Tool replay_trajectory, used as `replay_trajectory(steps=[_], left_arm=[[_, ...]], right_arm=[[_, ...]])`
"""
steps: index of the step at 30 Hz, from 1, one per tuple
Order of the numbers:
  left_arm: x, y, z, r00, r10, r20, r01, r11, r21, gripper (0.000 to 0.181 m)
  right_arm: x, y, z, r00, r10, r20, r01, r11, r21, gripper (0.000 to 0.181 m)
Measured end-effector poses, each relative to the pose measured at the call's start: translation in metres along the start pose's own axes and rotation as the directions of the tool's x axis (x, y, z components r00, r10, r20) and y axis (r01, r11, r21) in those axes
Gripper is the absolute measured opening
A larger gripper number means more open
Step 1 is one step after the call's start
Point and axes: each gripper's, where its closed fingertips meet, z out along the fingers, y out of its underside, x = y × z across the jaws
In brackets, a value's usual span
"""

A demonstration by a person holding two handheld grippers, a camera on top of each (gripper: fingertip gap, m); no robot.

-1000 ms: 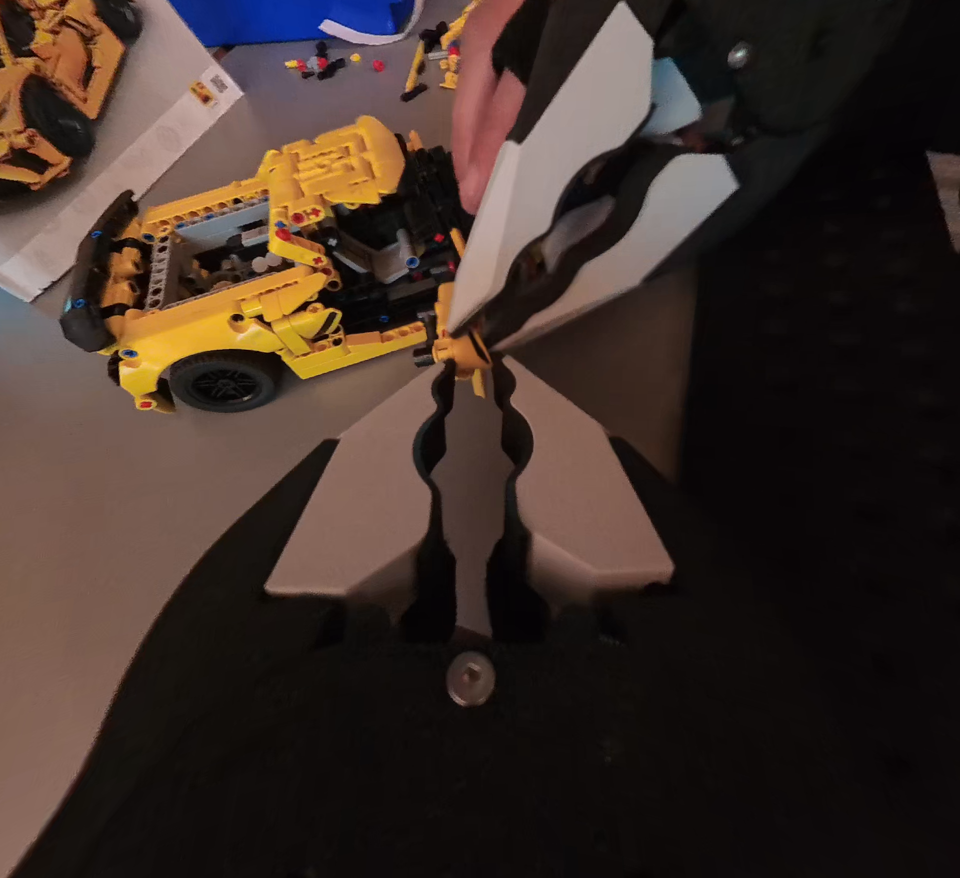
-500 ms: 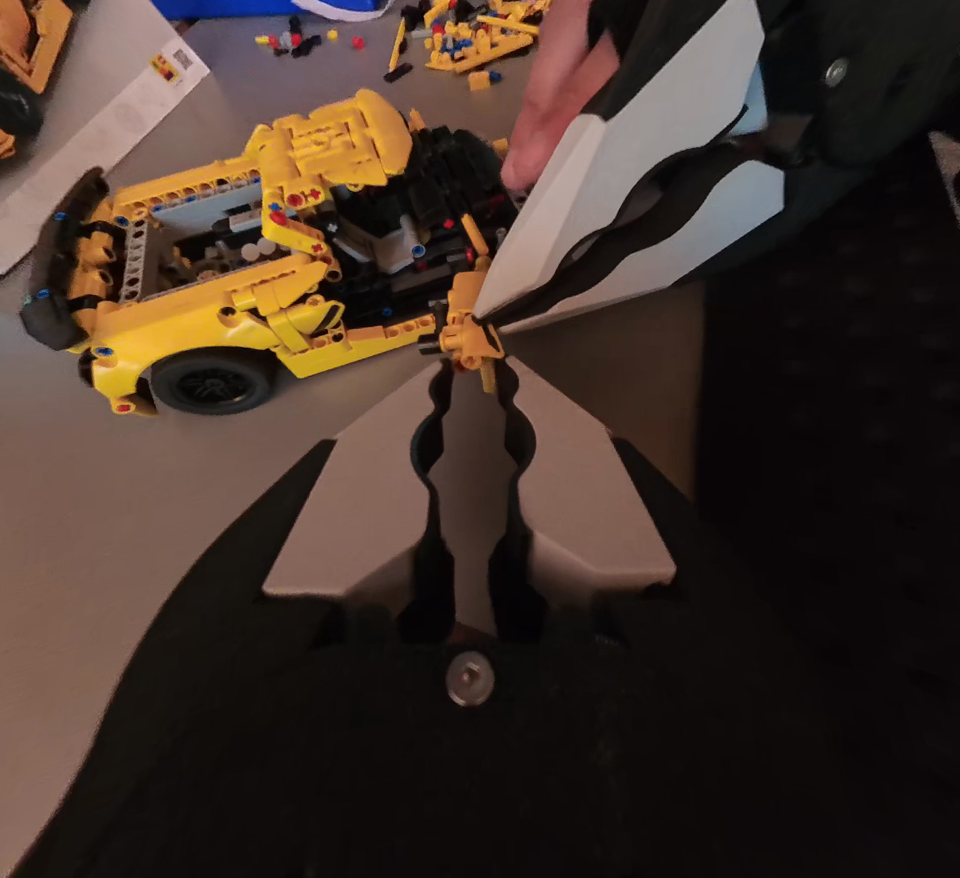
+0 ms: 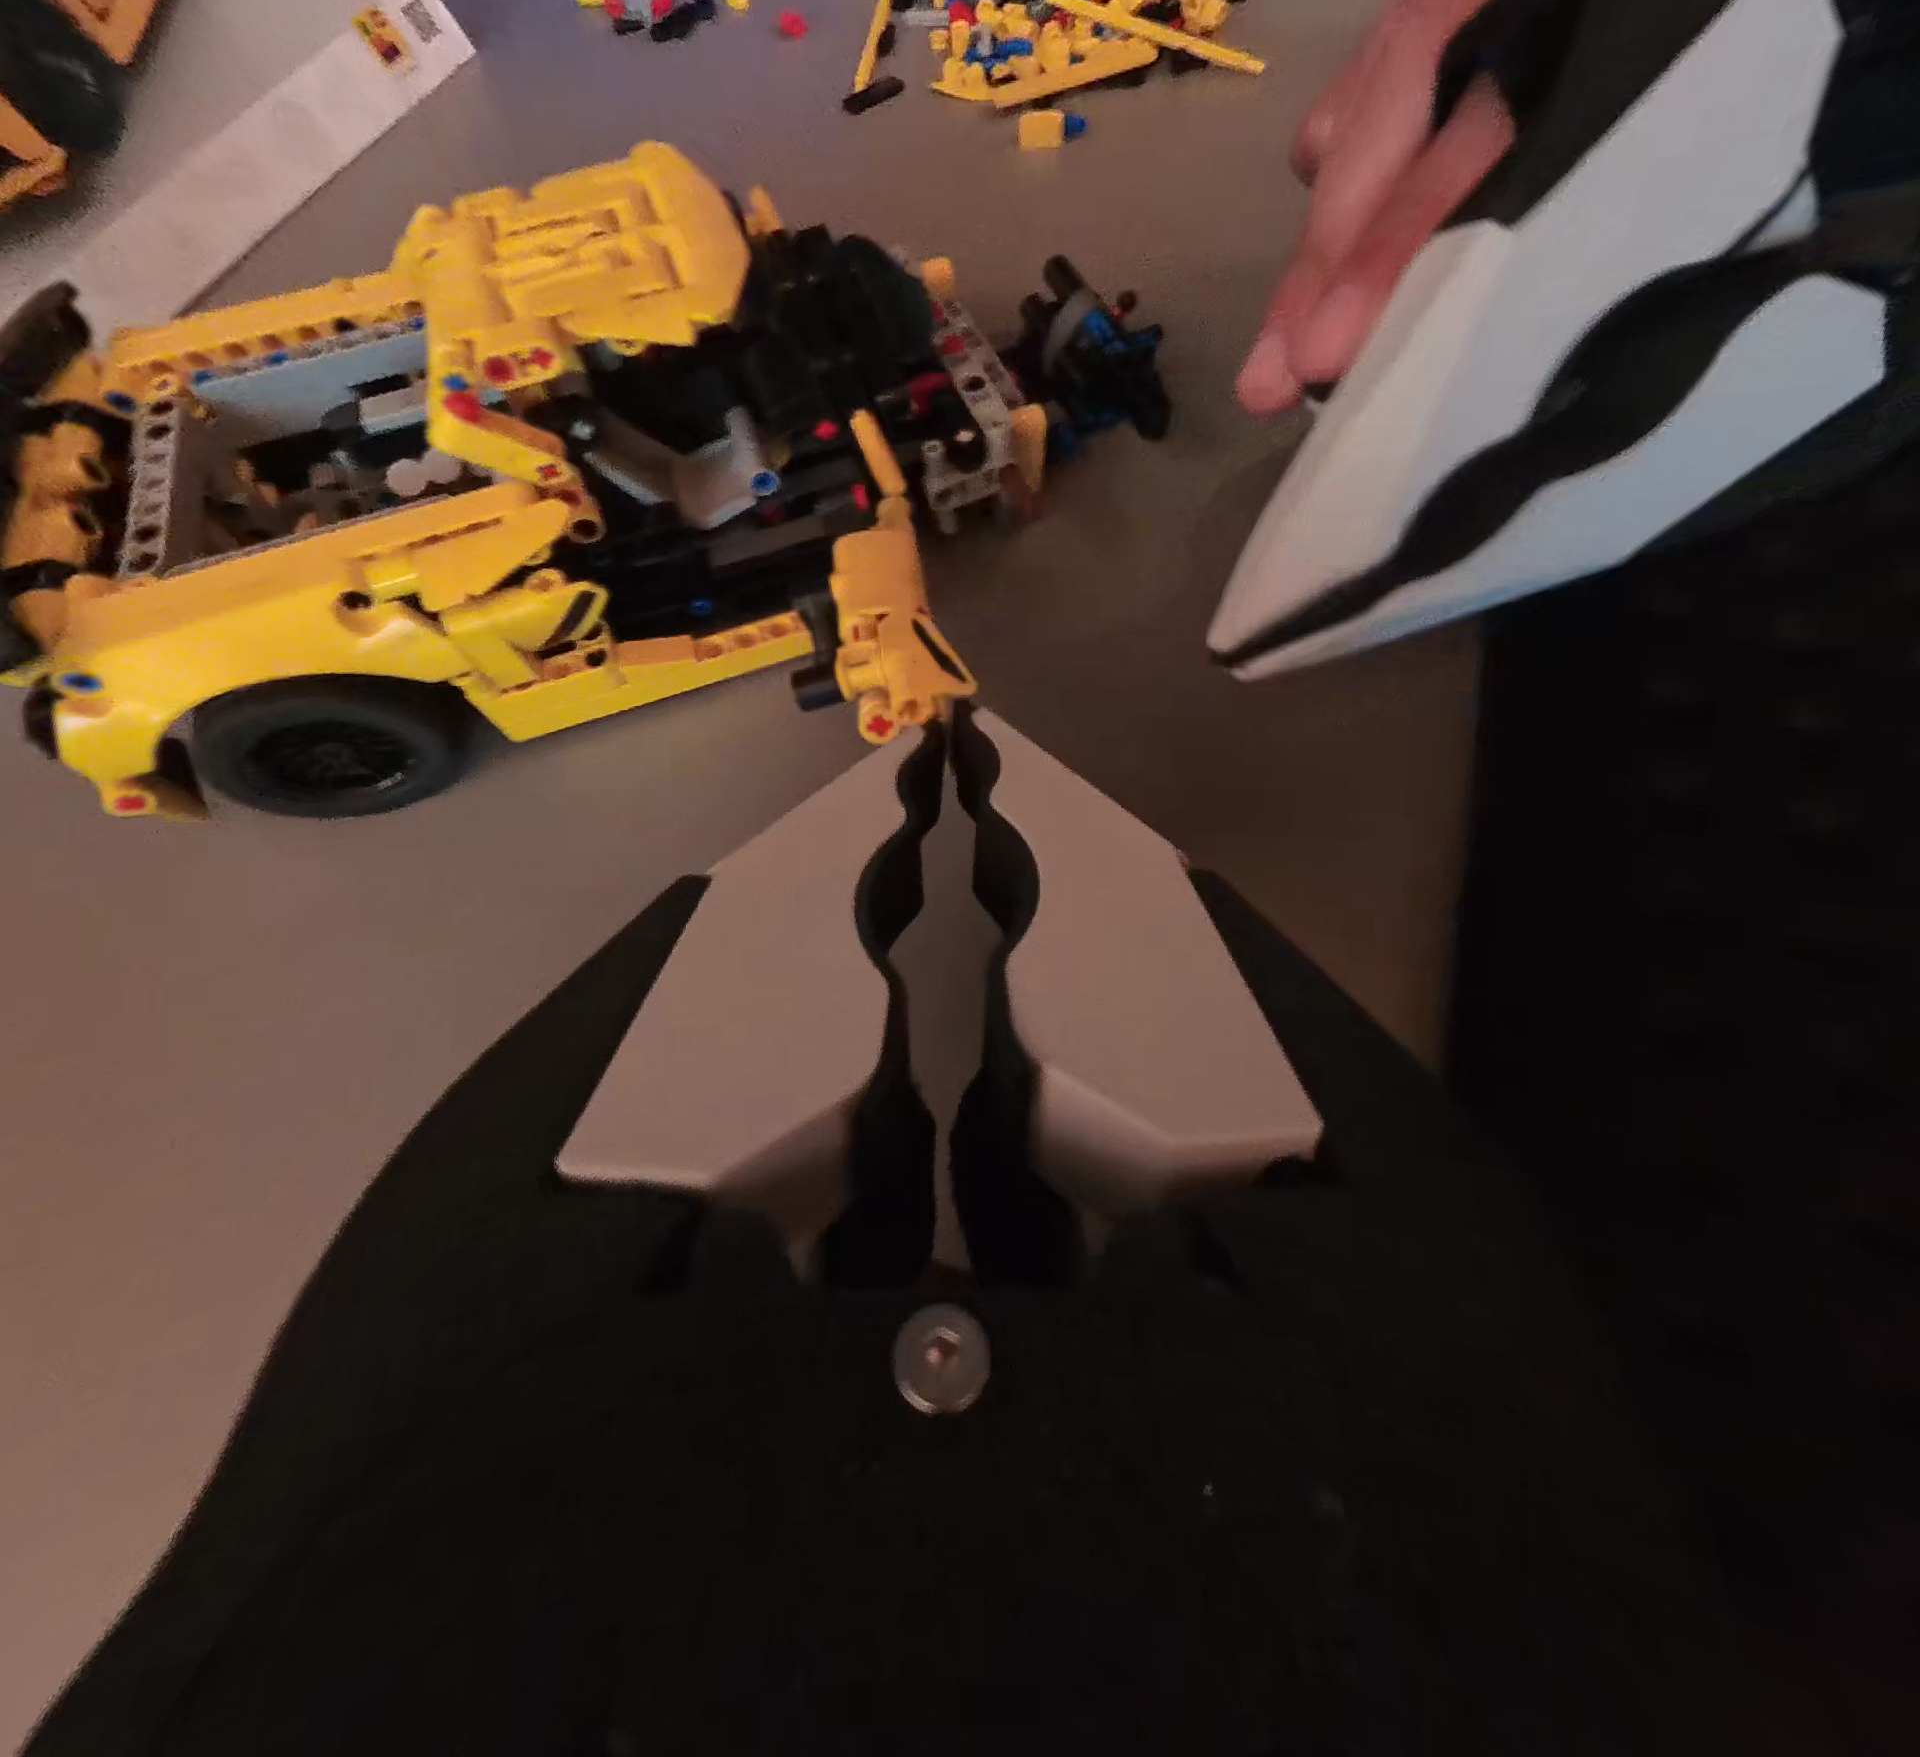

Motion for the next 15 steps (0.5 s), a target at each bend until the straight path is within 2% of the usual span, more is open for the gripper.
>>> replay_trajectory(steps=[2, 4, 5, 8, 9, 11, 13, 15], left_arm=[[0.000, 0.000, 0.001, 0.999, 0.034, 0.019, -0.034, 0.999, -0.003, 0.001], [0.003, -0.001, 0.001, 0.998, 0.056, 0.010, -0.056, 0.998, 0.003, 0.001], [0.006, -0.001, 0.000, 0.998, 0.060, 0.000, -0.060, 0.998, 0.004, 0.001], [0.012, 0.000, 0.000, 0.997, 0.068, -0.028, -0.068, 0.998, 0.004, 0.000], [0.013, 0.000, -0.001, 0.997, 0.072, -0.032, -0.072, 0.997, 0.003, 0.000], [0.014, 0.001, -0.002, 0.996, 0.081, -0.037, -0.081, 0.997, 0.002, 0.000], [0.015, 0.003, -0.003, 0.994, 0.105, -0.038, -0.106, 0.994, 0.000, 0.001], [0.016, 0.006, -0.003, 0.990, 0.134, -0.034, -0.134, 0.991, -0.011, 0.001]], right_arm=[[0.014, 0.004, 0.004, 0.995, 0.084, -0.062, -0.085, 0.996, -0.024, 0.000], [0.031, 0.002, 0.001, 0.979, 0.153, -0.133, -0.151, 0.988, 0.026, 0.000], [0.038, 0.006, 0.001, 0.969, 0.200, -0.143, -0.199, 0.980, 0.026, 0.007], [0.036, 0.019, 0.012, 0.949, 0.315, 0.005, -0.314, 0.948, -0.061, 0.043], [0.035, 0.022, 0.014, 0.950, 0.310, 0.046, -0.305, 0.948, -0.093, 0.048], [0.030, 0.025, 0.018, 0.968, 0.211, 0.135, -0.193, 0.972, -0.137, 0.049], [0.033, 0.026, 0.022, 0.975, 0.117, 0.190, -0.091, 0.986, -0.141, 0.041], [0.029, 0.031, 0.026, 0.943, 0.100, 0.318, -0.041, 0.982, -0.186, 0.039]])
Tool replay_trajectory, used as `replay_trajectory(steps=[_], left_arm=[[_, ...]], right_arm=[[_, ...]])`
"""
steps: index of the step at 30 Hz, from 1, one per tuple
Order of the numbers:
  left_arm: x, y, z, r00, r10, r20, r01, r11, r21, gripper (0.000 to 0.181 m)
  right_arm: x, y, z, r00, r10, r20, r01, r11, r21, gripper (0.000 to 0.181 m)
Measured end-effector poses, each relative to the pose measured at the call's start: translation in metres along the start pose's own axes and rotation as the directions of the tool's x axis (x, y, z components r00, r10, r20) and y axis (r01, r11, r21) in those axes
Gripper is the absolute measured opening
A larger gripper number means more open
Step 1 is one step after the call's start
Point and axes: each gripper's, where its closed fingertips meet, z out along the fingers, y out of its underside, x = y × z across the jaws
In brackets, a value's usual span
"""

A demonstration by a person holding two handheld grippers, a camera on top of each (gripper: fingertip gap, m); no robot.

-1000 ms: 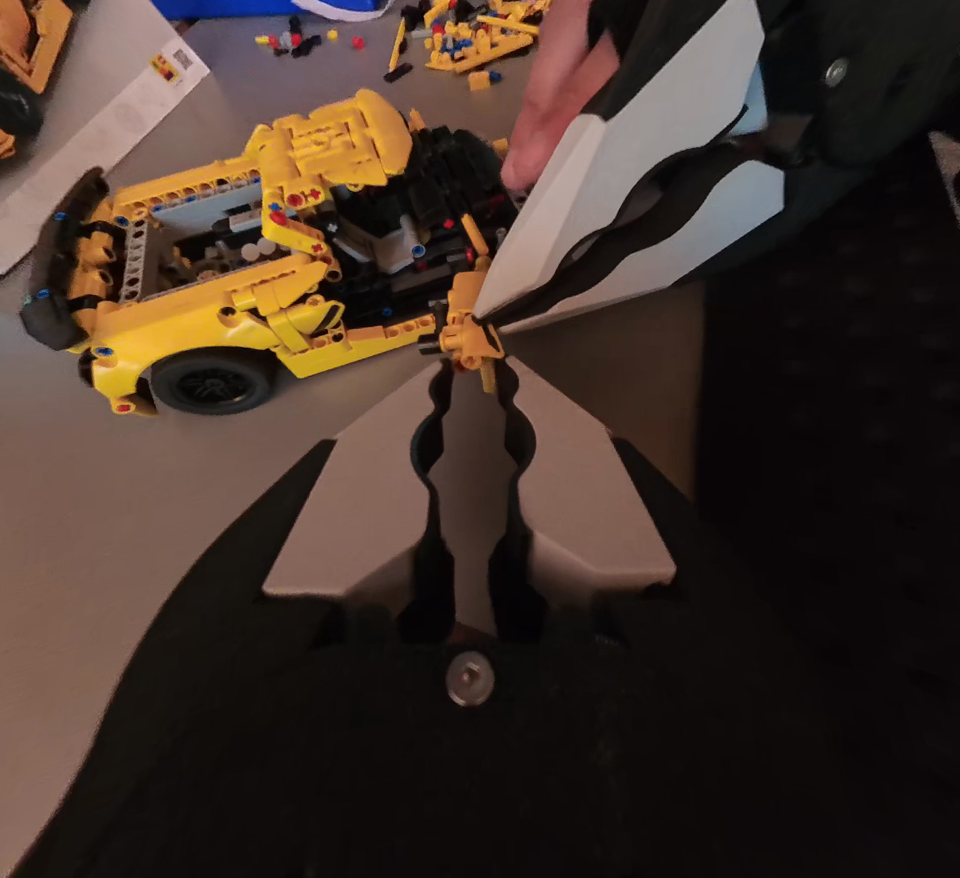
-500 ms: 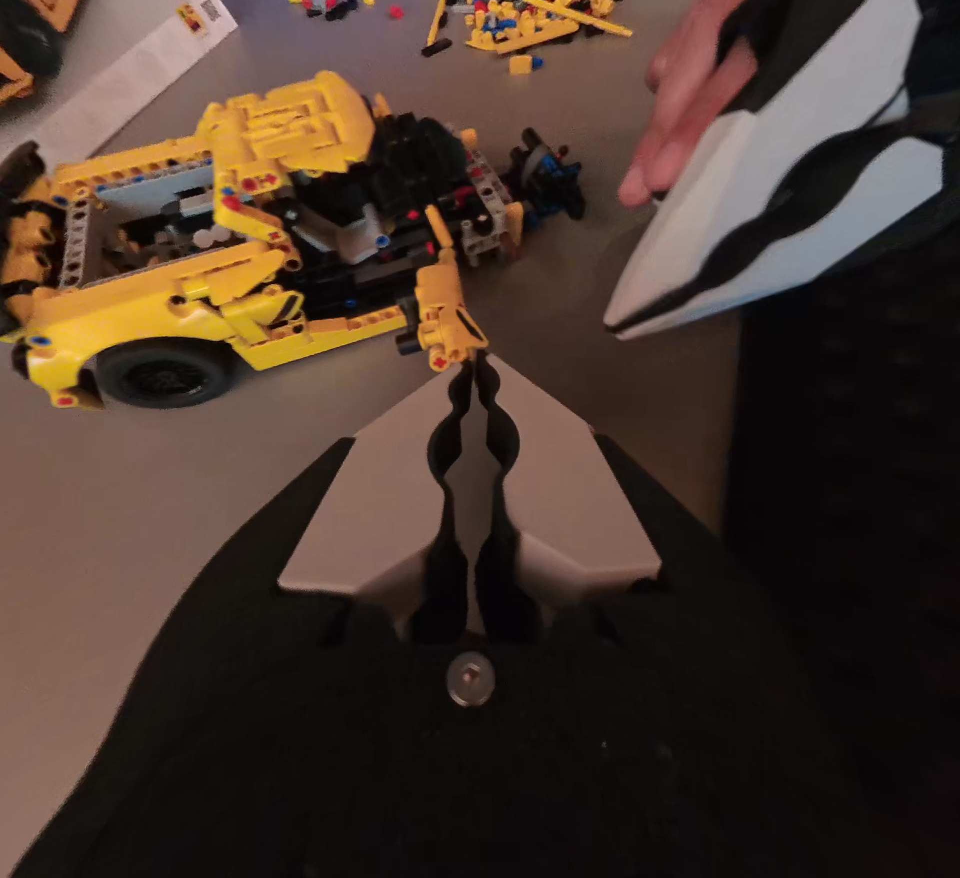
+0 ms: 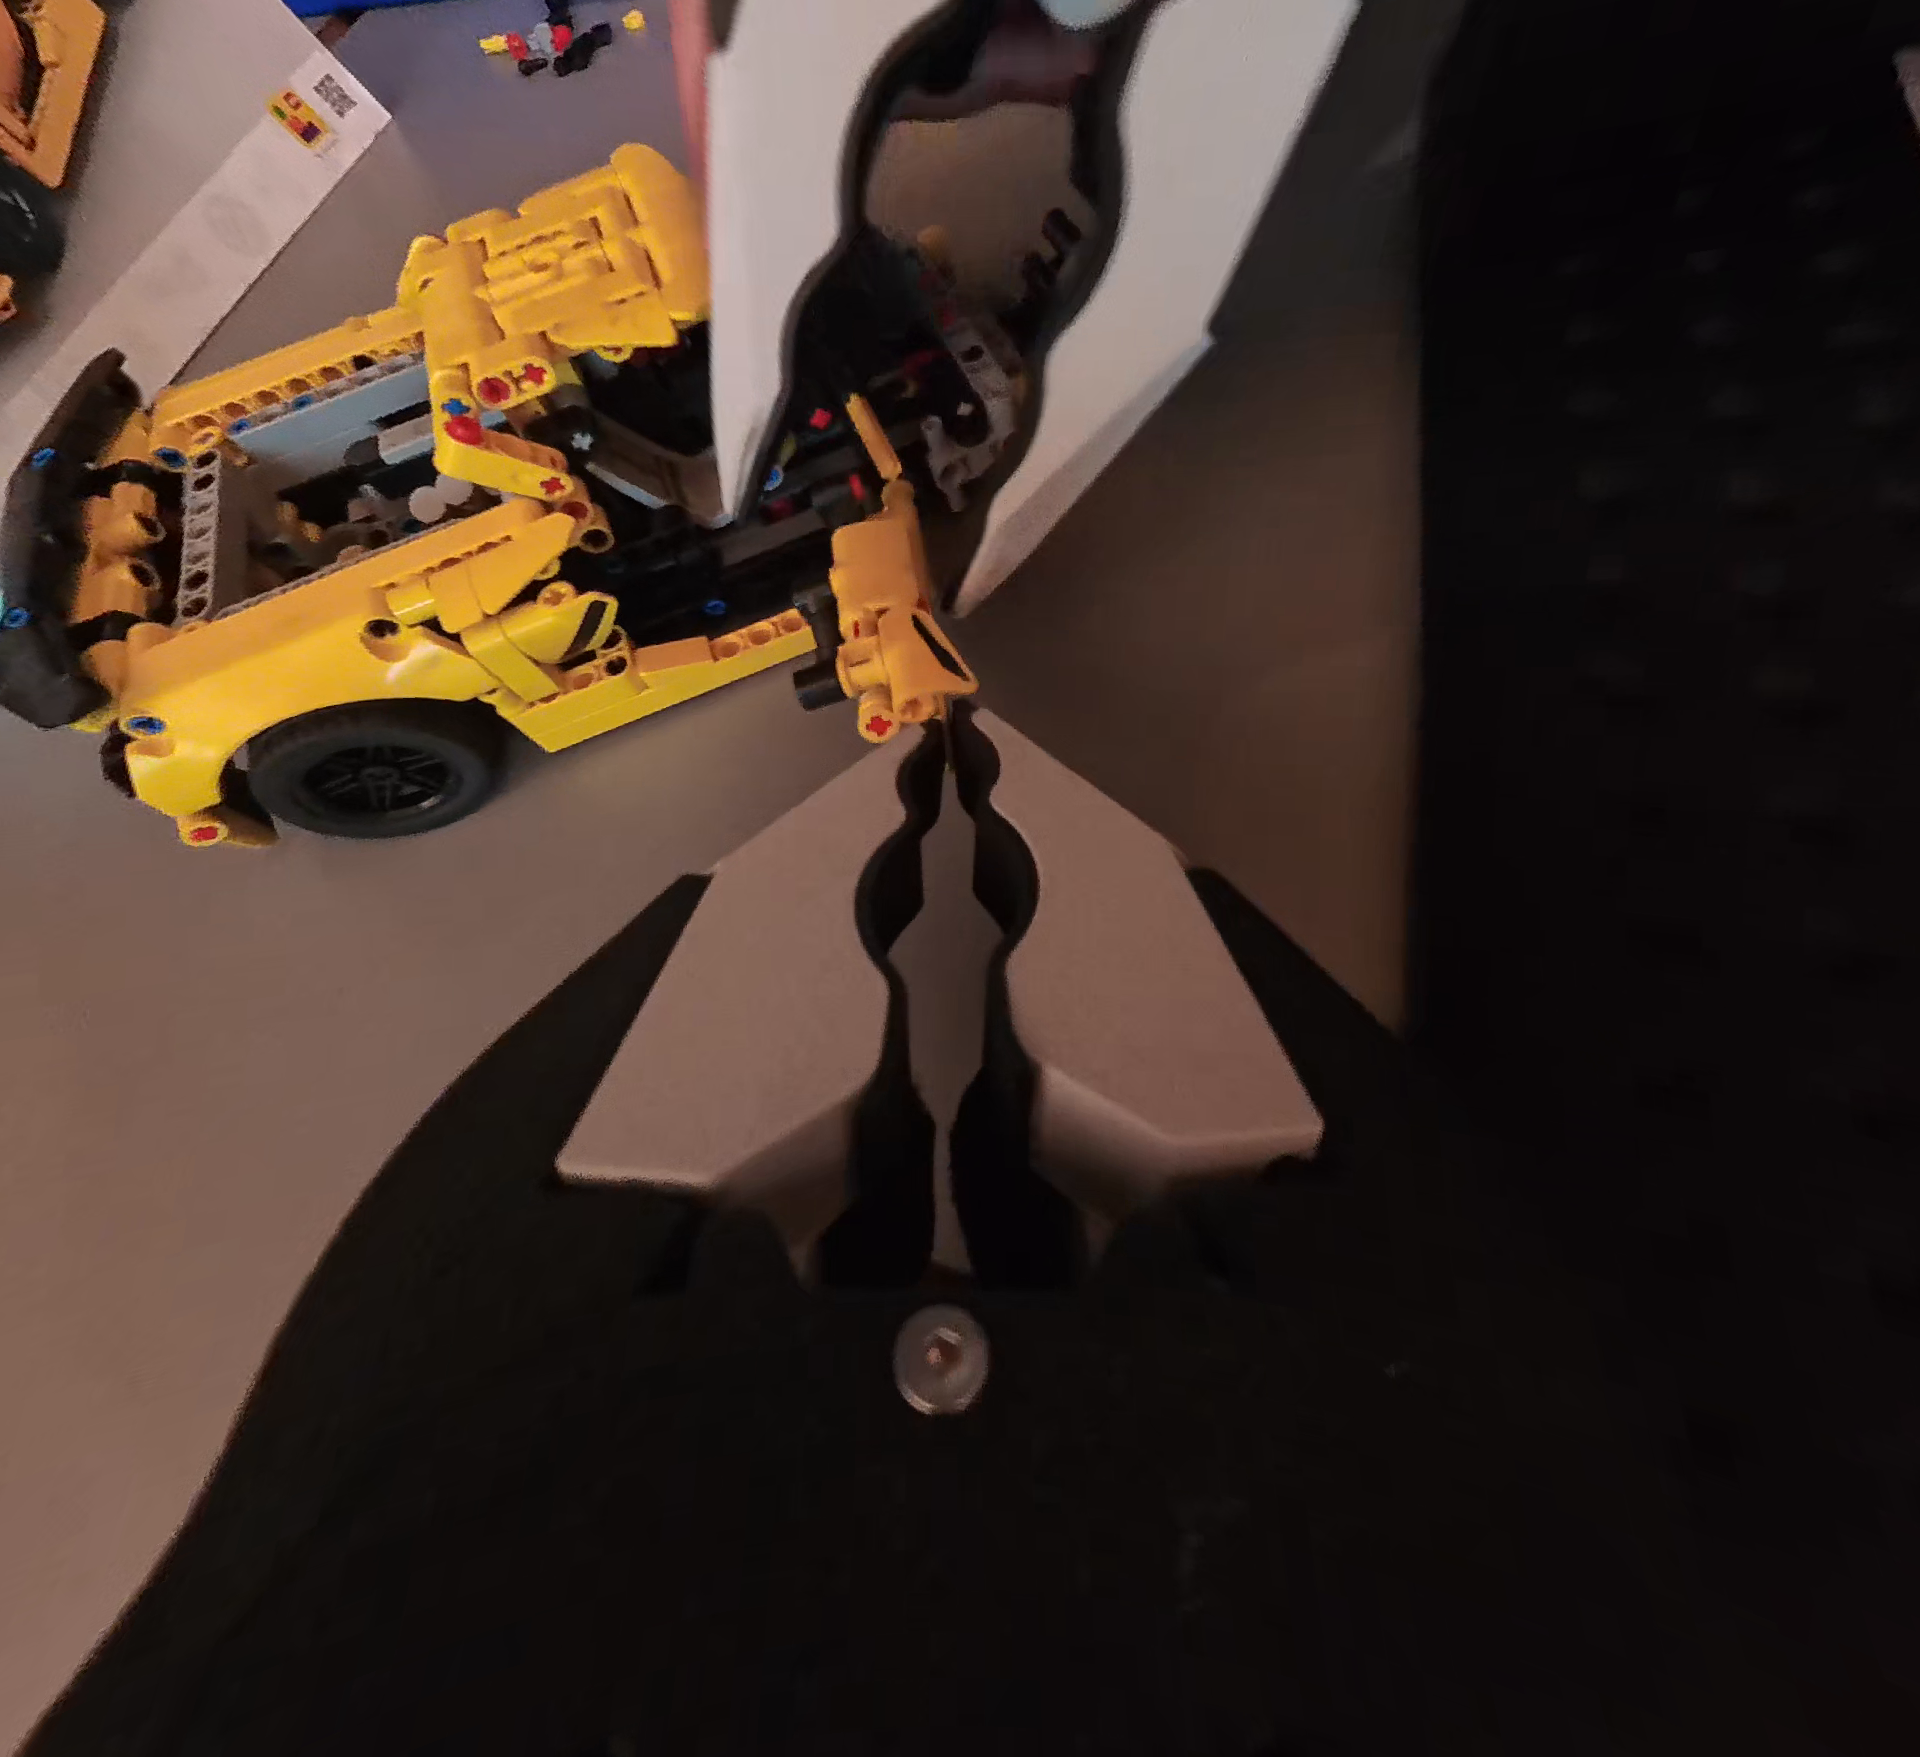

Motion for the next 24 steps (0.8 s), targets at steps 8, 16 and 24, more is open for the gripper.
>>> replay_trajectory(steps=[8, 16, 24], left_arm=[[-0.011, 0.003, -0.015, 0.991, -0.127, 0.051, 0.127, 0.992, 0.008, 0.022], [-0.026, -0.003, -0.021, 0.979, -0.157, 0.133, 0.153, 0.988, 0.036, 0.026], [-0.036, -0.004, -0.007, 0.982, -0.134, 0.131, 0.133, 0.991, 0.017, 0.043]], right_arm=[[0.006, -0.009, 0.018, 0.991, -0.094, 0.094, 0.102, 0.992, -0.077, 0.030], [0.013, -0.012, 0.005, 0.984, 0.121, 0.128, -0.129, 0.990, 0.054, 0.015], [0.022, -0.004, 0.007, 0.992, 0.120, 0.036, -0.122, 0.990, 0.071, 0.016]])
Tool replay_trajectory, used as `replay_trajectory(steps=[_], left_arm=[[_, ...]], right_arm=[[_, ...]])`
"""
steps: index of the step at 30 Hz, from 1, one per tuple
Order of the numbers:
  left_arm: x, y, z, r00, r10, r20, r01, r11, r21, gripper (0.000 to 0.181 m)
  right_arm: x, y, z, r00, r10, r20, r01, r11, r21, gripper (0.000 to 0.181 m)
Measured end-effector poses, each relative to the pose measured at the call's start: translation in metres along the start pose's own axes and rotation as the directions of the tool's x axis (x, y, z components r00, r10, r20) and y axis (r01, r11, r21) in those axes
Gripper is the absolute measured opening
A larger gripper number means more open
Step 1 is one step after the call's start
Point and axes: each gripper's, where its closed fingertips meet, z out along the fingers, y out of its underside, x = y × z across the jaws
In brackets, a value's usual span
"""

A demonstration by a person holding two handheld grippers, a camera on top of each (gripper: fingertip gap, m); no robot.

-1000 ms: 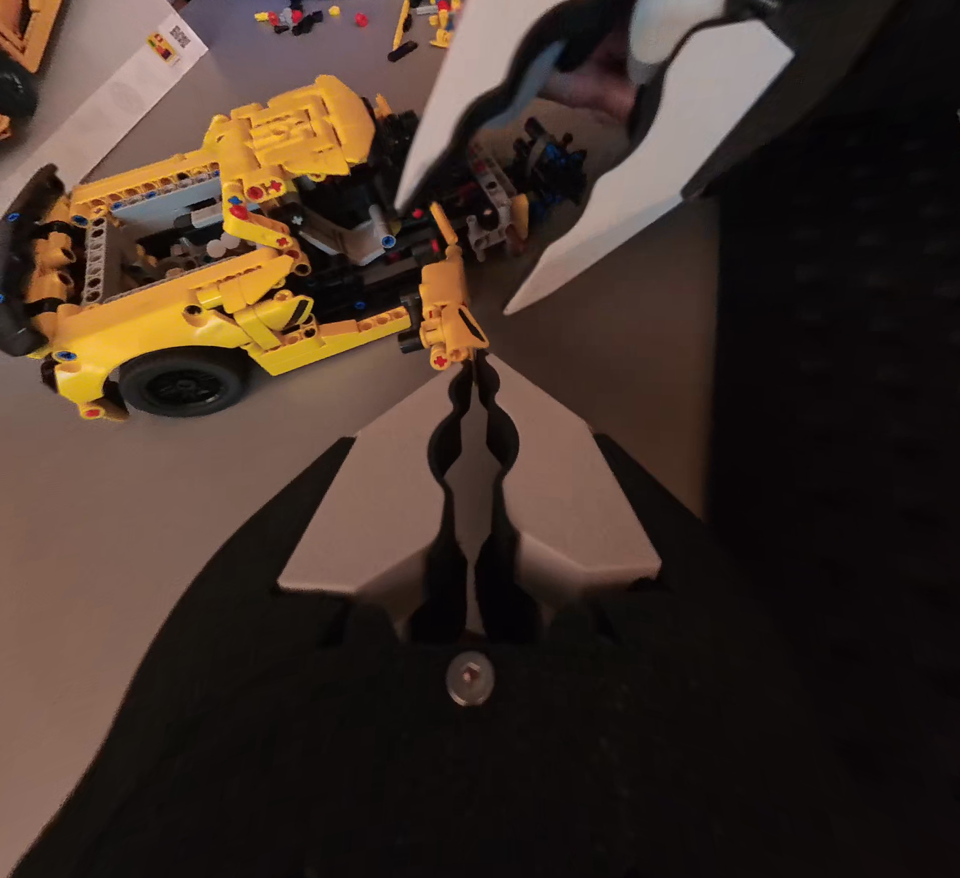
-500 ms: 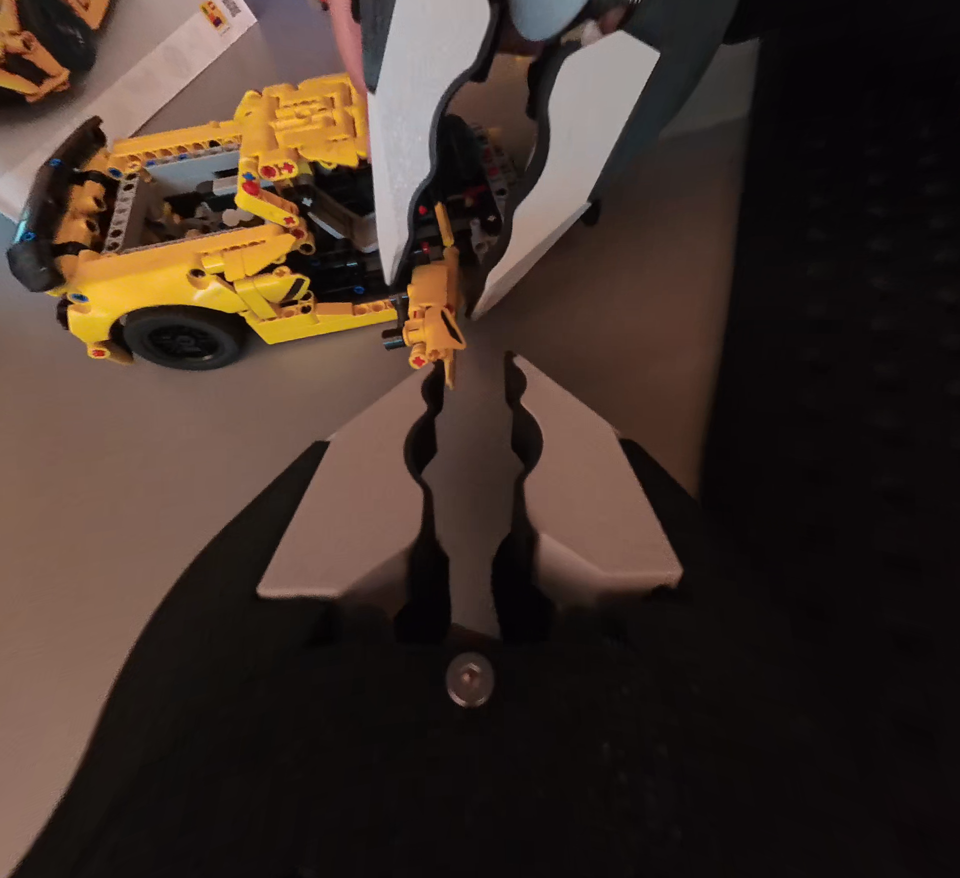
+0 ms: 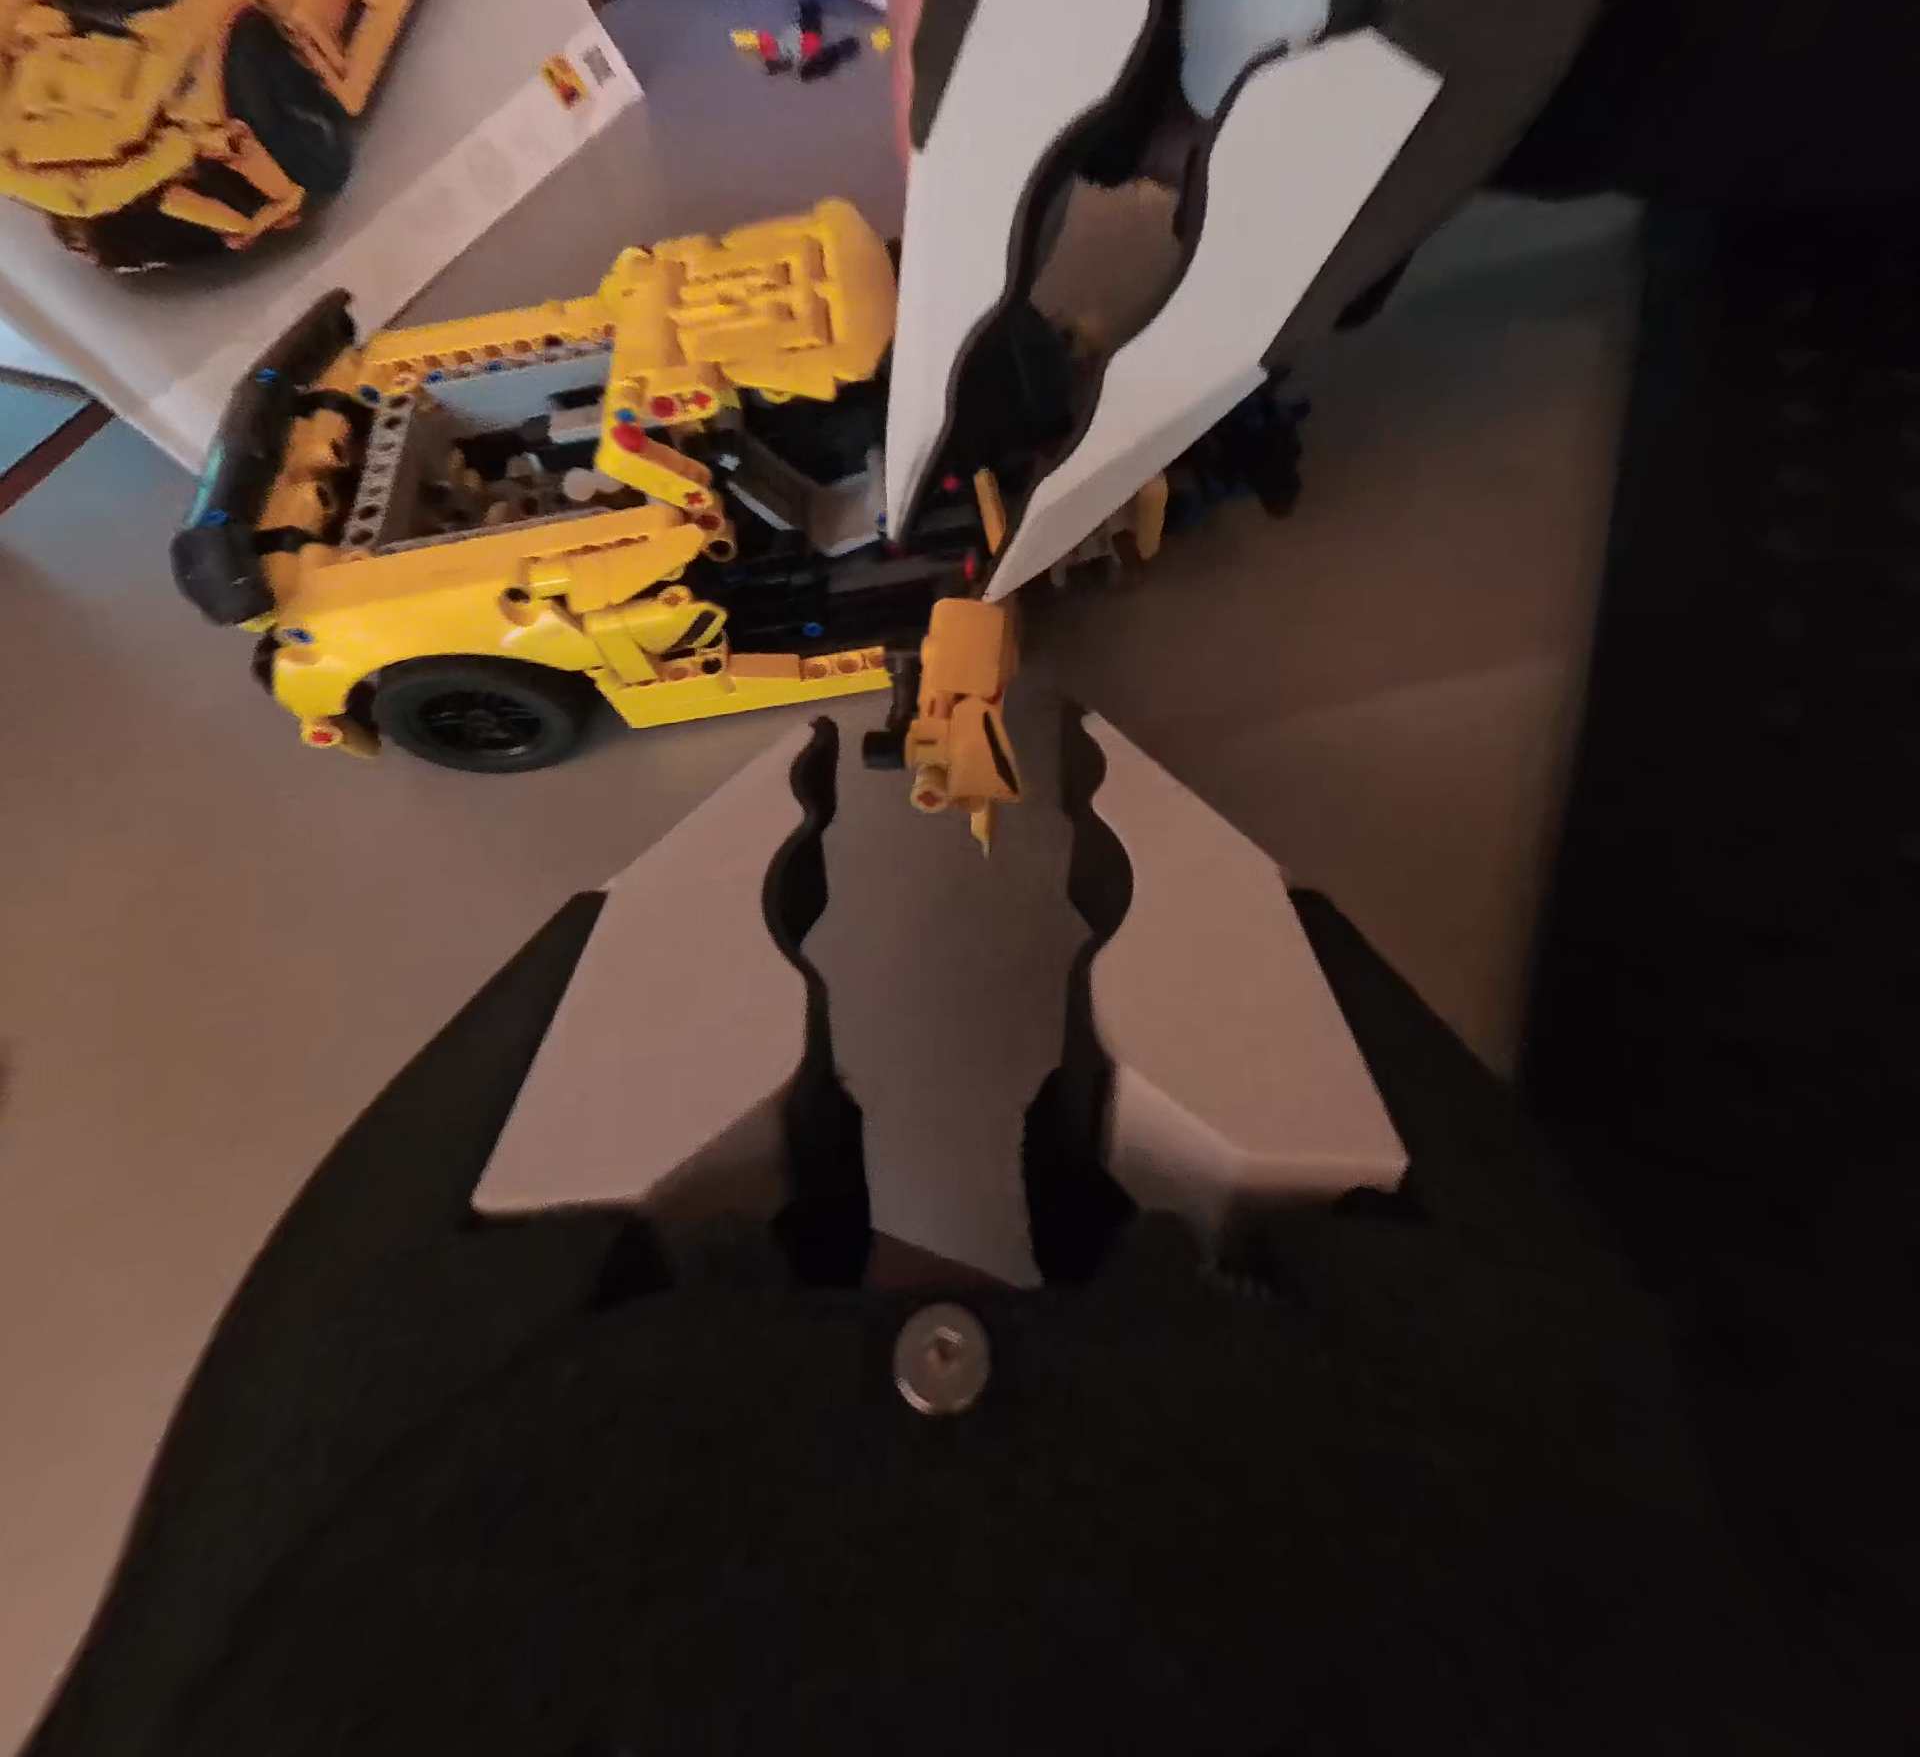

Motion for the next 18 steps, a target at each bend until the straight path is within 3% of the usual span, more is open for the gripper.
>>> replay_trajectory(steps=[4, 5, 11, 14, 18], left_arm=[[0.004, 0.009, 0.023, 0.998, -0.011, -0.058, 0.007, 0.997, -0.077, 0.042], [0.002, 0.013, 0.025, 0.999, -0.003, -0.046, -0.002, 0.995, -0.097, 0.033], [-0.001, 0.010, 0.020, 0.991, -0.099, -0.085, 0.094, 0.993, -0.068, 0.028], [-0.001, 0.012, 0.021, 0.995, -0.077, -0.067, 0.072, 0.994, -0.081, 0.027], [-0.001, 0.013, 0.019, 0.998, -0.033, -0.049, 0.029, 0.996, -0.080, 0.027]], right_arm=[[-0.002, -0.001, 0.002, 1.000, 0.011, 0.021, -0.012, 1.000, 0.008, 0.009], [-0.004, -0.002, 0.002, 0.999, 0.013, 0.036, -0.014, 1.000, 0.013, 0.009], [-0.004, -0.013, 0.000, 0.973, 0.158, 0.167, -0.182, 0.974, 0.138, 0.008], [-0.006, -0.014, 0.000, 0.939, 0.226, 0.258, -0.275, 0.946, 0.173, 0.008], [-0.006, -0.016, 0.000, 0.928, 0.250, 0.275, -0.301, 0.939, 0.164, 0.008]])
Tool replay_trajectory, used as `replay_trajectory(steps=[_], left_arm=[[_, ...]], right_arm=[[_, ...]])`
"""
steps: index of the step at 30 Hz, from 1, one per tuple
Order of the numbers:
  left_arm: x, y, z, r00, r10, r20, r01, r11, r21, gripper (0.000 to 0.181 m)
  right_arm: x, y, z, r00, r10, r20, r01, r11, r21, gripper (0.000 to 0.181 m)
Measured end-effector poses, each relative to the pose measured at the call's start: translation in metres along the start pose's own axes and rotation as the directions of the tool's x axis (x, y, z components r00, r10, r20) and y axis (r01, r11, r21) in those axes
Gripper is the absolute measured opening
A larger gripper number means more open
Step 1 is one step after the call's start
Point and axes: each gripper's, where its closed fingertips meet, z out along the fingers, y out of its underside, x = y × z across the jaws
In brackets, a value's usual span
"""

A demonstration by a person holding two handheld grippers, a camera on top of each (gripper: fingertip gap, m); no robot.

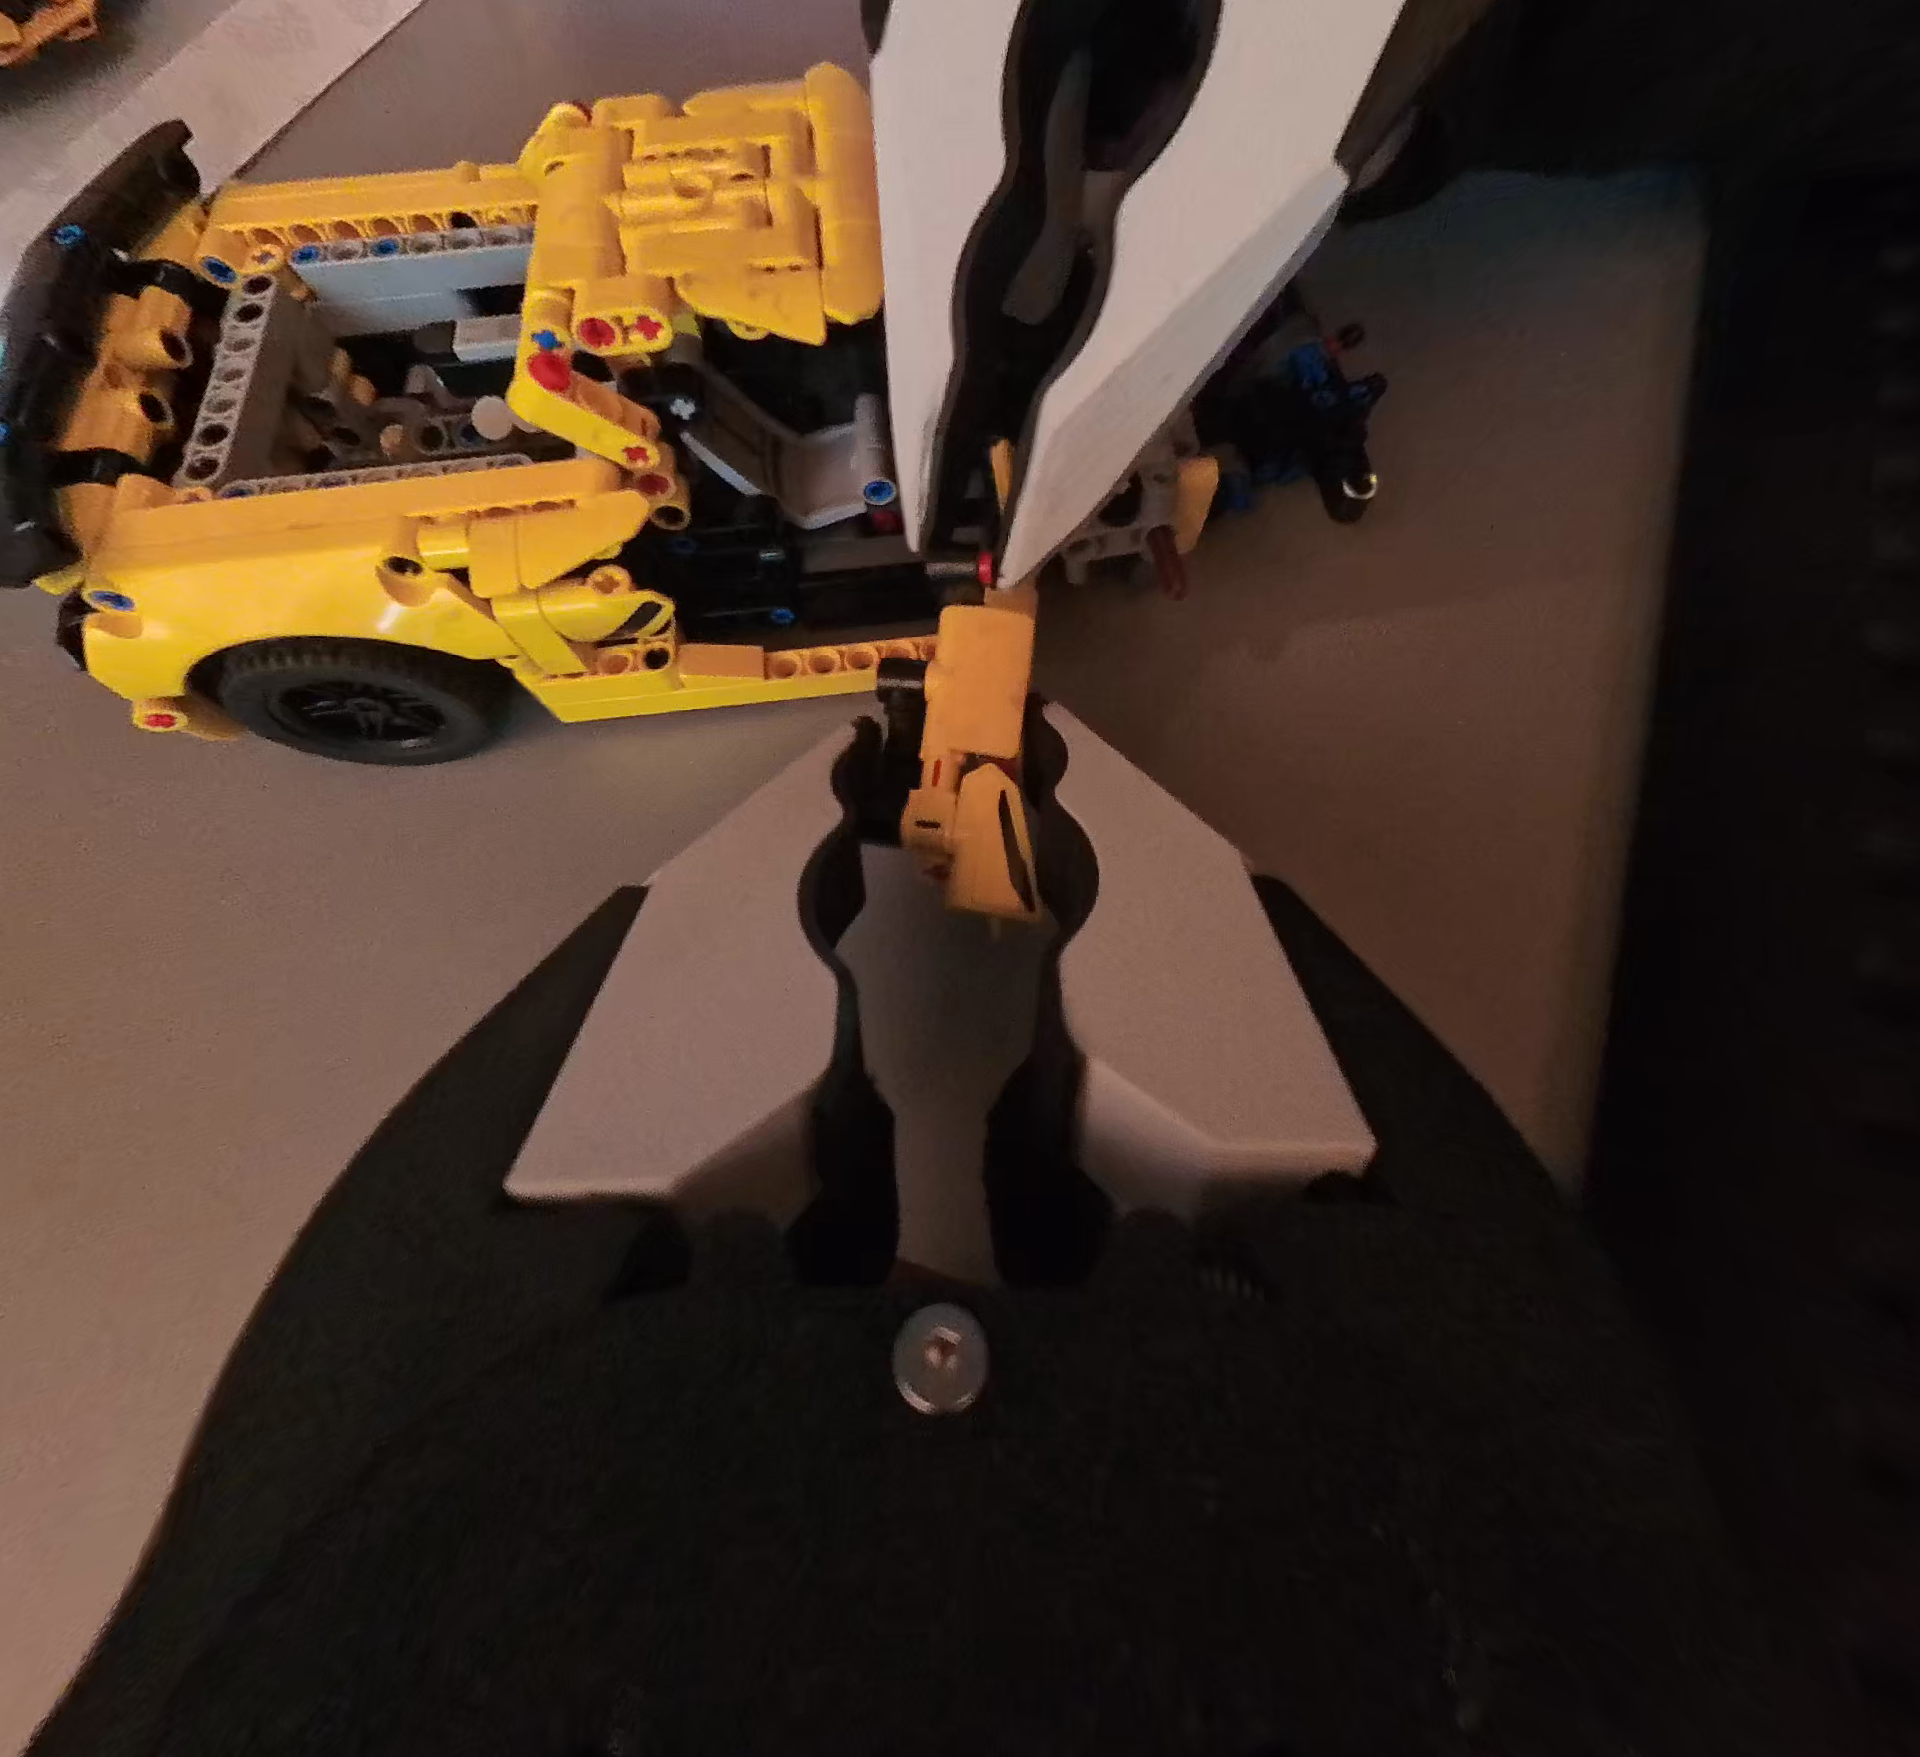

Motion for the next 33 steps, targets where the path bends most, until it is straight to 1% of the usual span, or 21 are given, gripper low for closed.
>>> replay_trajectory(steps=[2, 3, 5, 7, 8, 9, 10, 12, 16, 17, 21, 23, 26, 28, 31, 33], left_arm=[[-0.002, 0.001, -0.002, 0.998, 0.057, 0.029, -0.057, 0.998, -0.001, 0.027], [-0.003, 0.002, -0.002, 0.998, 0.052, 0.028, -0.052, 0.999, -0.007, 0.027], [-0.001, 0.003, -0.002, 0.999, 0.042, 0.016, -0.042, 0.999, -0.014, 0.027], [0.000, 0.004, -0.002, 0.999, 0.037, 0.011, -0.037, 0.999, -0.012, 0.027], [0.000, 0.004, -0.003, 0.999, 0.037, 0.013, -0.037, 0.999, -0.010, 0.027], [0.000, 0.003, -0.003, 0.999, 0.047, 0.014, -0.047, 0.999, -0.008, 0.027], [0.002, 0.002, -0.002, 0.997, 0.070, 0.019, -0.070, 0.998, -0.006, 0.027], [0.003, 0.002, 0.000, 0.994, 0.108, 0.033, -0.107, 0.994, -0.018, 0.027], [0.002, 0.004, 0.000, 0.998, 0.065, 0.018, -0.065, 0.998, -0.016, 0.027], [0.001, 0.004, 0.000, 0.998, 0.059, 0.016, -0.059, 0.998, -0.015, 0.027], [0.000, 0.006, 0.000, 0.999, 0.039, 0.015, -0.039, 0.999, -0.024, 0.027], [0.000, 0.006, 0.000, 0.999, 0.037, 0.017, -0.036, 0.999, -0.028, 0.027], [0.000, 0.007, -0.001, 1.000, 0.005, 0.003, -0.005, 0.999, -0.031, 0.027], [0.001, 0.007, -0.002, 1.000, -0.002, -0.010, 0.002, 1.000, -0.026, 0.027], [0.001, 0.007, -0.002, 1.000, 0.016, 0.003, -0.016, 0.999, -0.027, 0.027], [-0.003, 0.016, -0.005, 0.999, 0.043, 0.028, -0.041, 0.997, -0.064, 0.029]], right_arm=[[0.001, -0.002, 0.002, 0.999, 0.038, -0.008, -0.038, 0.999, 0.005, 0.008], [0.001, -0.001, 0.003, 0.999, 0.024, -0.027, -0.024, 1.000, -0.010, 0.009], [-0.001, 0.006, 0.003, 0.997, -0.046, -0.057, 0.041, 0.996, -0.081, 0.009], [0.003, 0.015, -0.002, 0.985, -0.125, -0.119, 0.105, 0.981, -0.164, 0.020], [0.006, 0.017, -0.003, 0.975, -0.164, -0.147, 0.136, 0.973, -0.187, 0.022], [0.004, 0.013, -0.002, 0.972, -0.180, -0.154, 0.154, 0.974, -0.165, 0.021], [0.000, 0.008, 0.001, 0.974, -0.176, -0.145, 0.158, 0.979, -0.131, 0.017], [-0.005, 0.009, 0.006, 0.980, -0.169, -0.106, 0.153, 0.978, -0.144, 0.011], [-0.005, 0.005, 0.007, 0.992, -0.099, -0.075, 0.090, 0.989, -0.116, 0.009], [-0.004, -0.001, 0.006, 0.993, -0.091, -0.078, 0.084, 0.993, -0.080, 0.009], [-0.002, -0.005, 0.006, 0.999, -0.017, -0.046, 0.016, 1.000, -0.021, 0.009], [-0.002, -0.003, 0.007, 0.999, -0.009, -0.041, 0.008, 0.999, -0.034, 0.009], [-0.002, 0.002, 0.009, 0.994, -0.076, -0.085, 0.068, 0.994, -0.090, 0.010], [-0.005, 0.002, 0.009, 0.994, -0.070, -0.080, 0.063, 0.994, -0.092, 0.010], [-0.011, 0.004, 0.009, 0.986, -0.144, -0.085, 0.134, 0.984, -0.114, 0.027], [-0.012, 0.005, 0.012, 0.978, -0.178, -0.106, 0.163, 0.977, -0.137, 0.033]])
